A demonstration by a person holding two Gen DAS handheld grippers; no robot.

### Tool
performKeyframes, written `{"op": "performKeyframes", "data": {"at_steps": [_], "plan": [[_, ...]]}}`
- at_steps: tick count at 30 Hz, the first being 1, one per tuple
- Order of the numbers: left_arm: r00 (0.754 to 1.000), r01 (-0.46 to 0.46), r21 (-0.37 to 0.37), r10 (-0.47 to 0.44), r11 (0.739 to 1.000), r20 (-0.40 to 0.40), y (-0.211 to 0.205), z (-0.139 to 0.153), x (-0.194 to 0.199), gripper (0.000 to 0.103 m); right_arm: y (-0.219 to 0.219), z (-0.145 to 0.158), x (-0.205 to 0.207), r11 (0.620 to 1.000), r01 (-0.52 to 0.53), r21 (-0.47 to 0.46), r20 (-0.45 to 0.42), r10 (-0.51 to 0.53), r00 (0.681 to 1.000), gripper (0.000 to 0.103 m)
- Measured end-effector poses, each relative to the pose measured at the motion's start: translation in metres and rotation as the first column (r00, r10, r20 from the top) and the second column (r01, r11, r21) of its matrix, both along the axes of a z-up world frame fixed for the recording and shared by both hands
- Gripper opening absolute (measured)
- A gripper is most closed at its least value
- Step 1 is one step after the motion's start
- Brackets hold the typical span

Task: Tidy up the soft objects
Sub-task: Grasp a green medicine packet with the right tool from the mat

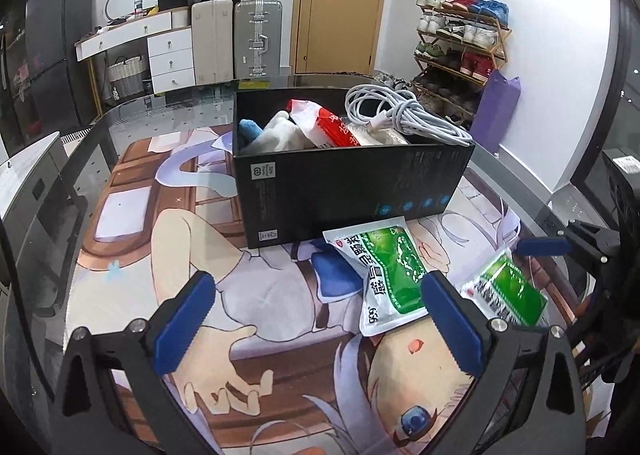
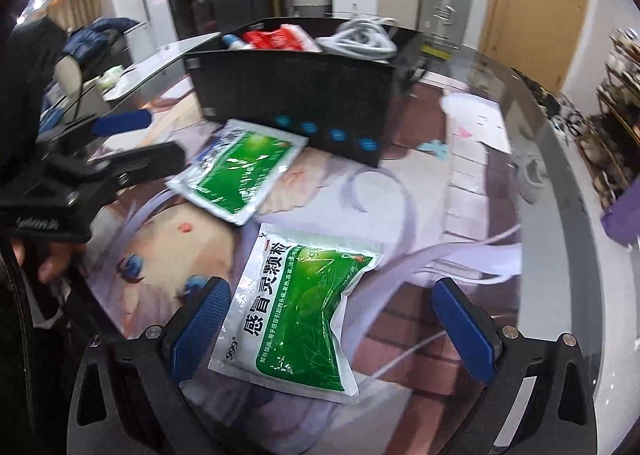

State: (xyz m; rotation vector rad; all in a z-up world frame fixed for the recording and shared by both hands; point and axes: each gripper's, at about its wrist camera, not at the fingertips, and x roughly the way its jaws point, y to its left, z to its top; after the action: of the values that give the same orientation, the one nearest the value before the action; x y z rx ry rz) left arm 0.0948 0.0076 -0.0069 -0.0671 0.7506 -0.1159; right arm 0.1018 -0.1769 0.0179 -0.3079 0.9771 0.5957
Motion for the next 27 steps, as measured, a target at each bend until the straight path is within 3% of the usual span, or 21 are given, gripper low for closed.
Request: {"op": "performKeyframes", "data": {"at_steps": [8,16,23,27], "plan": [[1.0,0.002,-0.001,-0.002,1.0,-0.004,-0.001,0.0,0.0,0.103,0.003,0.001,-0.006,0.999,-0.042,-0.003,-0.004,0.042,0.999,0.102],[1.0,0.007,-0.003,-0.007,1.0,-0.007,-0.002,-0.002,0.001,0.103,-0.013,0.002,0.004,0.999,0.036,0.005,0.0,-0.036,0.999,0.097],[1.0,0.009,0.004,-0.009,1.0,-0.016,-0.004,-0.005,0.002,0.103,-0.02,0.01,0.008,0.998,0.057,0.031,0.022,-0.058,0.998,0.054],[1.0,0.005,0.019,-0.004,1.0,-0.028,-0.006,-0.005,0.003,0.103,-0.024,0.012,0.01,0.995,0.066,0.08,0.019,-0.068,0.998,0.04]]}}
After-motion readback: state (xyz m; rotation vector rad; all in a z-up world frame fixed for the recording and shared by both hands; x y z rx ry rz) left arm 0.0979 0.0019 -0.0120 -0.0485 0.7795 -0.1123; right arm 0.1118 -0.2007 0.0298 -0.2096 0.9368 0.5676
